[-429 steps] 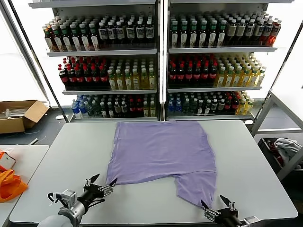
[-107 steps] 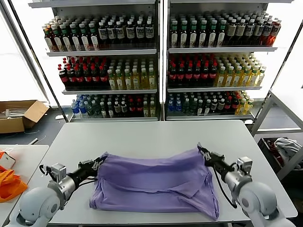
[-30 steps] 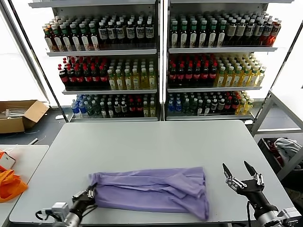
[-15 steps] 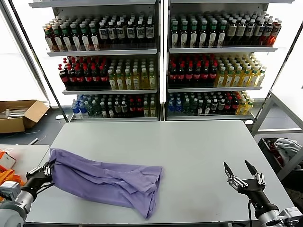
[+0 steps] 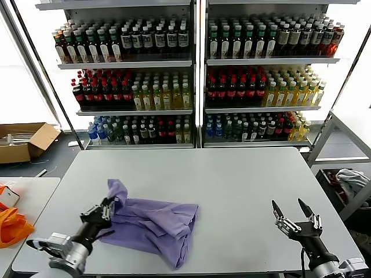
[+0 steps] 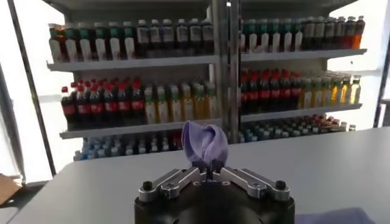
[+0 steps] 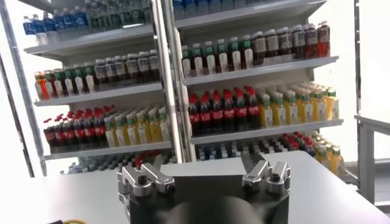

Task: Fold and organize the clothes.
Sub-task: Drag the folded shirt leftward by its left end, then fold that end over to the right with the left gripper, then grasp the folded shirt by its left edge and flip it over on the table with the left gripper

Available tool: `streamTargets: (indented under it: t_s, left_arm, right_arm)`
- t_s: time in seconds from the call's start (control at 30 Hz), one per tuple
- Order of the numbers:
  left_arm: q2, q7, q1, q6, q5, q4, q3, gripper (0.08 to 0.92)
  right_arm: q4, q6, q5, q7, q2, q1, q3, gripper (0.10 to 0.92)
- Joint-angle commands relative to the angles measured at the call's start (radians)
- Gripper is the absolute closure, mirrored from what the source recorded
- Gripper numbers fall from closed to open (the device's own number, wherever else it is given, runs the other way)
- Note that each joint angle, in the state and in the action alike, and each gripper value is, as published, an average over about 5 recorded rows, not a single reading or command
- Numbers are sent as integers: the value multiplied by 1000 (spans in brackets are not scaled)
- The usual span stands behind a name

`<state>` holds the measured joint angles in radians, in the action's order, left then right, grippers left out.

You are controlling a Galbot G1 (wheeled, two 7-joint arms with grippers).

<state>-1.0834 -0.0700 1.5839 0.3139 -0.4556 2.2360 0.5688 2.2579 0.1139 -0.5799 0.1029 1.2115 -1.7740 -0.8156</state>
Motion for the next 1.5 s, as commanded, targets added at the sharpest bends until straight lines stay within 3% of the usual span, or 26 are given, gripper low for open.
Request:
streamTargets:
  t_s: [0.03,0.53,0.8,0.97,1.1,1.2,1.37,1.5]
  left_arm:
    - [-107,-60,-12,-25,77,26,-317,894]
    - [-163,-69,-139,-1,87,-163,-458,888]
    - [-199,-75,-200,8,86,-256,-488,692]
    - [-207,-70,-190,7,79,-216,-490,545]
    - [-151,-51,-144,14,33,-94,-407,441]
    - [-67,-17,-111,18,2,-38,-268,363]
    - [62,43,-85,46,-62,-61,5,223]
    - [114,92,-74,120,-88,-142,115,182]
  right_arm:
    - [20,-2,17,-3,33,-25,11,203]
    - [64,-1,56,-1,66,-86,24,203]
    - [75,4,62,-1,66,-89,25,203]
    - [74,6,62,1,67,-88,32,203]
    - [68,6,61,6,56,-78,36,203]
    - [56,5,57,8,40,-62,35,203]
    - [37,3,51,8,25,-36,45,203]
    - [29,2,52,9,24,-23,62,203]
